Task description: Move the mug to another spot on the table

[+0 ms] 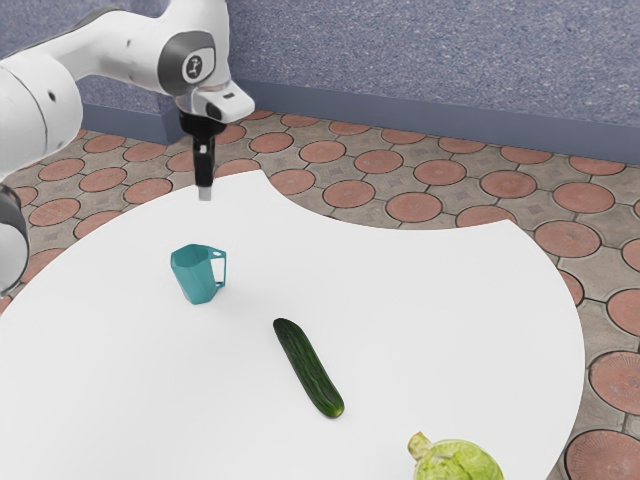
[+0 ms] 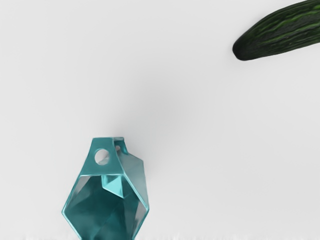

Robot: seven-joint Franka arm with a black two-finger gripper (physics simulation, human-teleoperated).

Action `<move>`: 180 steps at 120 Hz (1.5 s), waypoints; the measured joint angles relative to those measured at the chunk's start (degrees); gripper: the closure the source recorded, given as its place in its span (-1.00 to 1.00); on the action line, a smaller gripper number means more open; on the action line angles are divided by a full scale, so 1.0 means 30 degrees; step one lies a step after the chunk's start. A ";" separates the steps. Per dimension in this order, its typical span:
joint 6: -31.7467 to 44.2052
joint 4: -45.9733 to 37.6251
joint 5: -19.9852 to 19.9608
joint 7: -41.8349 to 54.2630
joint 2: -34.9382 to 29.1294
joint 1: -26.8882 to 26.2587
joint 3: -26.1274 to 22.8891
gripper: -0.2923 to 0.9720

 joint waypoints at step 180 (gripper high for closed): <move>0.2826 0.2121 -0.1088 0.0694 0.8002 0.1194 0.0847 -0.54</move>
